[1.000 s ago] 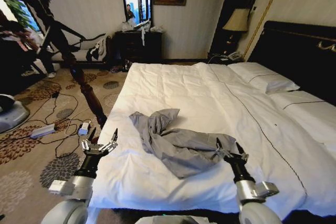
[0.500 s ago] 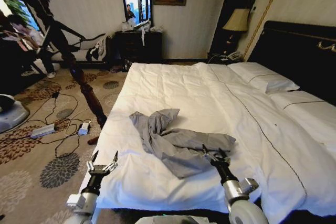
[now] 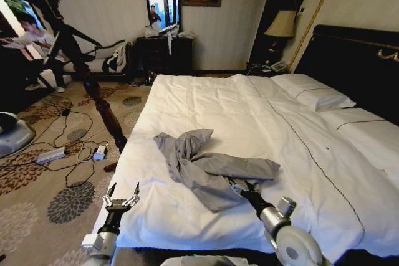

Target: Pick up the clothes from the bed and hang them on the clothes hanger.

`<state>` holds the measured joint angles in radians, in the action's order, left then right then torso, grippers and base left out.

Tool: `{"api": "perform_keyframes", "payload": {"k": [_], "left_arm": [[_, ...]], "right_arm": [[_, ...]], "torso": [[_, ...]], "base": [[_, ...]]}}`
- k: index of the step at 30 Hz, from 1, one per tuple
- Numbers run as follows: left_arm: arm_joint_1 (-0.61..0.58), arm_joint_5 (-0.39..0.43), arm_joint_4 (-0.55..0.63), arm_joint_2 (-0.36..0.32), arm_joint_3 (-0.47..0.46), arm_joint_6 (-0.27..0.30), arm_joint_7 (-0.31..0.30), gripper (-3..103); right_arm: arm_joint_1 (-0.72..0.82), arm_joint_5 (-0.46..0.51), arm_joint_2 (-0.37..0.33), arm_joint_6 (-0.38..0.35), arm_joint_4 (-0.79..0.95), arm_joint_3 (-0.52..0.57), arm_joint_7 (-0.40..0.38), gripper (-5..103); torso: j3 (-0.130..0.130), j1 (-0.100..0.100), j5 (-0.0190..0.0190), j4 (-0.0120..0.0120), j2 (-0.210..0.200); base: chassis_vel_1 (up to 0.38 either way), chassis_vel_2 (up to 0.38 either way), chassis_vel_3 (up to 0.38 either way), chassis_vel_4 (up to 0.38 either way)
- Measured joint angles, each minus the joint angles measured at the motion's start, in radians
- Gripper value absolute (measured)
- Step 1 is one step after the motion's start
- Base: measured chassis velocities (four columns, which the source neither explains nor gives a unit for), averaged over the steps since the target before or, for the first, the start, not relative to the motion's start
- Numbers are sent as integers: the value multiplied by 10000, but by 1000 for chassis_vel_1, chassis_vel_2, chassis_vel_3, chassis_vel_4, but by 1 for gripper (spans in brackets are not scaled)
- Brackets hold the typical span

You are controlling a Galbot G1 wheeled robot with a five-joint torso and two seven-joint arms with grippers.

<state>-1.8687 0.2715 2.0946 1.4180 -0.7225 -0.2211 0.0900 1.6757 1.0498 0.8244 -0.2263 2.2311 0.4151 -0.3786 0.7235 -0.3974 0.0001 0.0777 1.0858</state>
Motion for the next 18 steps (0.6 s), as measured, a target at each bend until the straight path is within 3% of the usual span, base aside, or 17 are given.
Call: {"api": "perform_keyframes", "payload": {"k": [9, 13, 14, 16, 18], "left_arm": [[36, -114, -6, 119, 77, 17, -82, 100], [29, -109, -6, 123, 45, 17, -137, 100], [16, -104, -5, 122, 18, 9, -163, 100], [-1, -101, -2, 123, -1, 0, -180, 100], [-43, -97, 1, 140, -22, -23, -224, 100]], "right_arm": [[56, 434, -269, -1371, 31, 297, 283, 100], [279, 515, -277, -1546, 215, 395, 458, 90], [422, 527, -299, -1594, 303, 432, 590, 79], [501, 526, -308, -1620, 339, 459, 682, 79], [612, 479, -310, -1657, 394, 481, 851, 68]], "torso": [[0, 0, 0, 1, 0], [0, 1, -1, 2, 0], [0, 1, -1, 2, 0], [0, 1, -1, 2, 0], [-1, 0, -1, 2, 0]], "base": [[0, 0, 0, 0], [0, 0, 0, 0], [0, 0, 0, 0], [0, 0, 0, 0], [0, 0, 0, 0]]}}
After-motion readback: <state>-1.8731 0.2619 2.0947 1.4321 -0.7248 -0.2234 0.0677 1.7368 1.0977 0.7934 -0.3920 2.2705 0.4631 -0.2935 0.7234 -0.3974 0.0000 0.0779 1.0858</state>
